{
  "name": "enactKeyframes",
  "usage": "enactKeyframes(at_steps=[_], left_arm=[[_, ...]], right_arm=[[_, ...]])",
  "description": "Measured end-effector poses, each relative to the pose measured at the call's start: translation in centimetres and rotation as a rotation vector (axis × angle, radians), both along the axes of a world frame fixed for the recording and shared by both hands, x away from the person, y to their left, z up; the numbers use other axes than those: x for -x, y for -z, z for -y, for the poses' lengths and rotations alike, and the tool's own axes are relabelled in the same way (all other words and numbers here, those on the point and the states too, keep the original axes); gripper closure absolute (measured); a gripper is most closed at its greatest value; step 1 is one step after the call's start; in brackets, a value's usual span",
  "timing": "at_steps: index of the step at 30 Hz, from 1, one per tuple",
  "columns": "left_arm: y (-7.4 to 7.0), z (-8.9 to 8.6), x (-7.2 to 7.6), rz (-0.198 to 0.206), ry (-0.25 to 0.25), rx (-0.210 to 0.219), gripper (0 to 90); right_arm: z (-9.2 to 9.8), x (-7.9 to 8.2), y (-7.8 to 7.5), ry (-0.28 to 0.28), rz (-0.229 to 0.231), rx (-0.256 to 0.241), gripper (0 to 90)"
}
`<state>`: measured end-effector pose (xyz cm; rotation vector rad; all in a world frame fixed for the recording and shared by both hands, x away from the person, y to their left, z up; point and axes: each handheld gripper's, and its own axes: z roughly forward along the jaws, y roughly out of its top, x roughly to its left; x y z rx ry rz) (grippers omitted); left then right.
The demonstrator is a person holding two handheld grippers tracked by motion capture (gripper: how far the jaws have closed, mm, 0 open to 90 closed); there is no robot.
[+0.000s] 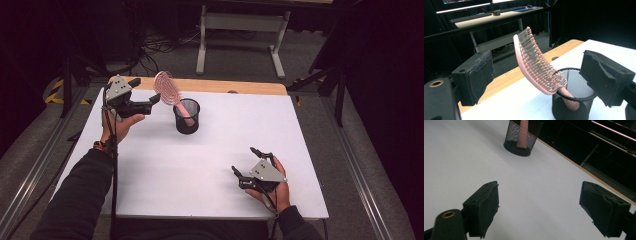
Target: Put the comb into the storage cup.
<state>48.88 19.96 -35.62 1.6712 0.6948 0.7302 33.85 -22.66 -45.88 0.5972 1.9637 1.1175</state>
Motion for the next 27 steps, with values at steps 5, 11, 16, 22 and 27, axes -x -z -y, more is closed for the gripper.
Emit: enactKeyframes(at_steps=[5,11,16,22,27], left_arm=[[0.3,-0.3,0.4,0.005,0.002,-0.011,12.3],[0.6,-0.2,1.1,0.014,0.018,-0.018,12.0],[0.6,0.0,1.8,0.028,0.038,-0.026,12.0],[0.7,0.5,2.5,0.040,0.060,-0.045,11.6],[0.9,1.0,3.1,0.041,0.077,-0.050,11.5]], right_arm=[[0.0,0.0,0.0,0.002,0.001,-0.002,16.4],[0.0,0.0,0.0,0.002,0.002,-0.004,16.4],[0.0,0.0,0.0,0.004,0.004,-0.002,16.4],[0.0,0.0,0.0,0.003,0.003,-0.003,16.4],[0.0,0.0,0.0,0.003,0.004,-0.001,16.4]])
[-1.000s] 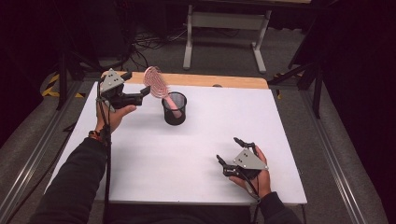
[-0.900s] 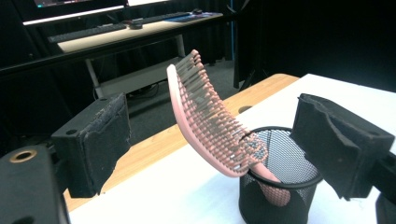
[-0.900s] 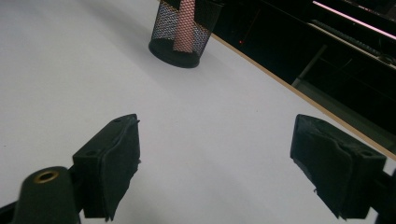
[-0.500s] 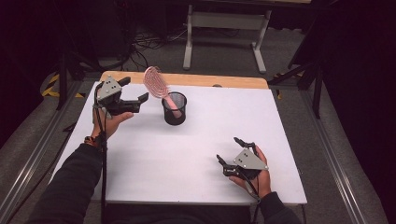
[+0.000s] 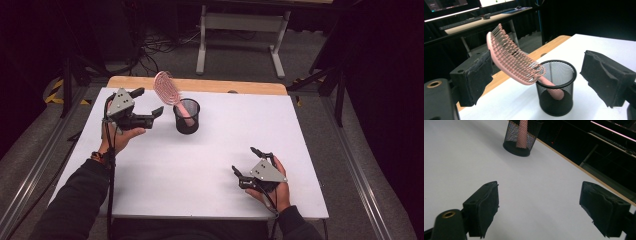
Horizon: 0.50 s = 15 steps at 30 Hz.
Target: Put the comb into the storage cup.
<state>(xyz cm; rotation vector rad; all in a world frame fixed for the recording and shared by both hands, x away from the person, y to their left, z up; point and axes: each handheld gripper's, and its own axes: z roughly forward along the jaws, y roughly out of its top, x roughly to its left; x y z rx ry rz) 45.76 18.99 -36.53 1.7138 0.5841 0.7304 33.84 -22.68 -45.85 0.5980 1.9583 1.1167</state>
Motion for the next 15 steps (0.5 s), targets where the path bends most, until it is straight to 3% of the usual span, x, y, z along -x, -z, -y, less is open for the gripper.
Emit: enactKeyframes(at_steps=[3,15], left_arm=[[0.2,0.3,0.3,0.002,0.005,-0.016,11.5],[0.2,1.1,1.6,0.016,0.053,-0.011,11.4]], right_arm=[[0.0,0.0,0.0,-0.001,0.000,-0.002,16.4],[0.0,0.0,0.0,-0.001,0.001,-0.002,16.4]])
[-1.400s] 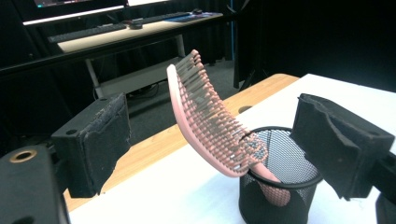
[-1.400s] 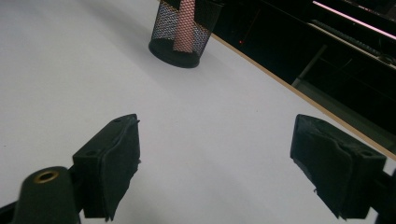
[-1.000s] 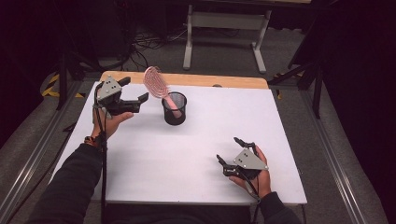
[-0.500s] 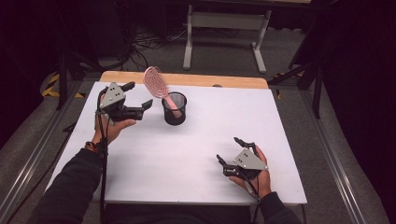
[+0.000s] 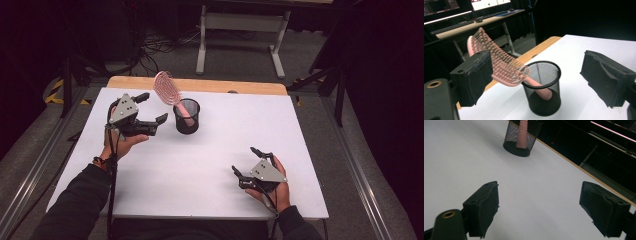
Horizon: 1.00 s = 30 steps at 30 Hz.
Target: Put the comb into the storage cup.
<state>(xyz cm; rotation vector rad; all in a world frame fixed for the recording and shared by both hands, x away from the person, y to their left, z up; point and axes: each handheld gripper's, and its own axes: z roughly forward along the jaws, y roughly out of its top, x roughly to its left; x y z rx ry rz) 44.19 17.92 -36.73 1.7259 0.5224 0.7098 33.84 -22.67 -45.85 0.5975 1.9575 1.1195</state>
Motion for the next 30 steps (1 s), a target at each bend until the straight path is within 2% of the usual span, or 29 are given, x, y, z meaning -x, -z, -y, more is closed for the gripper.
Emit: enactKeyframes(at_steps=[9,13,24,30], left_arm=[[0.3,0.5,0.9,0.006,0.032,-0.018,11.0],[0.5,0.5,1.2,-0.002,0.055,-0.010,10.7],[0.6,0.6,2.3,0.006,0.079,-0.015,10.2],[0.9,0.9,2.8,0.009,0.087,-0.036,9.5]], right_arm=[[0.0,0.0,0.0,-0.002,0.001,0.000,16.4],[0.0,0.0,0.0,-0.001,0.003,-0.001,16.4],[0.0,0.1,-0.2,-0.002,0.010,-0.007,16.4],[0.0,0.1,-0.2,0.001,0.014,-0.006,16.3]])
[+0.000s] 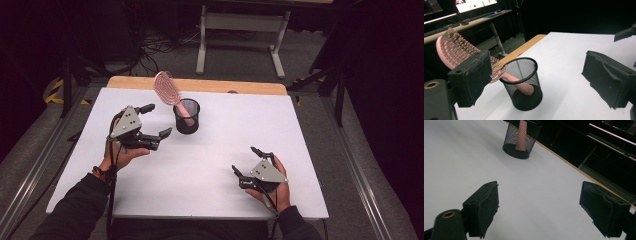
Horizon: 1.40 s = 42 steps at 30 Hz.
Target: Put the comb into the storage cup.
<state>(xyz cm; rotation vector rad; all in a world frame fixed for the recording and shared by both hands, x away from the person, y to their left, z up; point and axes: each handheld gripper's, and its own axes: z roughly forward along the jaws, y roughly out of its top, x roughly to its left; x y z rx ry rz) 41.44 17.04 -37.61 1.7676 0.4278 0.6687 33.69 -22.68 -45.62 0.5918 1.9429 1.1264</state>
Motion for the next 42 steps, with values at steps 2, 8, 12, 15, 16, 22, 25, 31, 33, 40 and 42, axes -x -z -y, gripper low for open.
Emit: enactKeyframes(at_steps=[2,8,12,15,16,22,25,31,33,40,42], left_arm=[[0.2,0.1,0.2,0.004,0.005,-0.001,9.6],[0.7,0.1,0.7,-0.006,0.030,-0.021,9.5],[1.0,0.2,1.0,-0.009,0.036,-0.027,9.3],[1.1,0.2,1.2,-0.014,0.045,-0.033,9.2],[1.2,0.2,1.3,-0.017,0.047,-0.032,9.2],[1.4,0.2,1.8,-0.006,0.057,-0.050,9.0],[1.6,0.2,2.0,-0.014,0.063,-0.047,8.7],[1.9,0.0,2.6,-0.014,0.071,-0.056,8.2],[2.0,0.0,2.9,-0.016,0.077,-0.059,8.0],[2.4,-0.3,3.5,-0.015,0.087,-0.083,7.3],[2.6,-0.4,3.7,-0.015,0.086,-0.085,7.0]], right_arm=[[0.0,0.0,0.0,-0.001,0.003,-0.002,16.3],[0.0,0.1,-0.1,0.002,0.007,-0.007,16.2],[0.0,0.1,-0.2,0.002,0.011,-0.010,16.2],[0.0,0.1,-0.2,0.002,0.011,-0.010,16.2],[0.0,0.1,-0.2,0.001,0.012,-0.011,16.2],[0.0,0.2,-0.3,0.000,0.015,-0.012,16.2],[0.0,0.2,-0.3,0.000,0.016,-0.014,16.1],[0.0,0.3,-0.4,-0.001,0.020,-0.013,16.1],[-0.1,0.3,-0.4,-0.003,0.021,-0.013,16.1],[-0.1,0.4,-0.5,-0.005,0.024,-0.012,15.9],[-0.2,0.4,-0.5,-0.007,0.025,-0.012,15.9]])
